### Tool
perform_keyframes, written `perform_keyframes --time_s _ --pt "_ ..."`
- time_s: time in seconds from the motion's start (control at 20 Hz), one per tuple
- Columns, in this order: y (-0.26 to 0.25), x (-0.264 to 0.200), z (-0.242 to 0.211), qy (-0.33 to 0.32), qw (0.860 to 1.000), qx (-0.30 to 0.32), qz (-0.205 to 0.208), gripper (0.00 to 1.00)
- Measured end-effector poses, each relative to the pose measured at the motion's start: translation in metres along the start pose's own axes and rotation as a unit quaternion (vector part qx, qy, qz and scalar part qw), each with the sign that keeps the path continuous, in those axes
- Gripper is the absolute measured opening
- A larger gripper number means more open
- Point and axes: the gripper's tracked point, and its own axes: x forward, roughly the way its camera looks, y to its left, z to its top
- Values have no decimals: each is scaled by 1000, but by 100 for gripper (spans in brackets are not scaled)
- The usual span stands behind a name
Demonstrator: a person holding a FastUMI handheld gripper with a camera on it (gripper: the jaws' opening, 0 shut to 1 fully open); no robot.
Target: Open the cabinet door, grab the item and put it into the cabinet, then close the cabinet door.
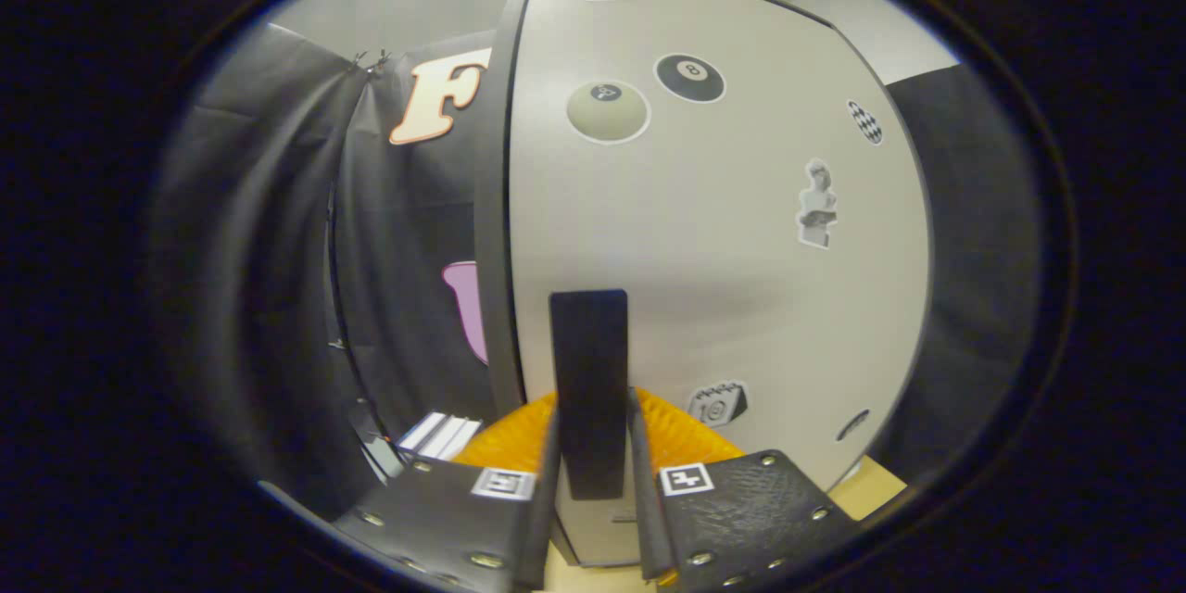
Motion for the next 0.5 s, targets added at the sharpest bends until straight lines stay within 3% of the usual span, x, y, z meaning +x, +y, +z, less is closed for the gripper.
perform_keyframes --time_s 0.05,0.2,0.25,0.5 --pt "-1 1 -4 0 1000 -14 -2 28" --pt "-2 2 -3 -13 1000 -17 -15 29" --pt "-2 3 -4 -8 1000 -21 -16 19" --pt "-6 -2 -2 -17 999 -24 -39 19"
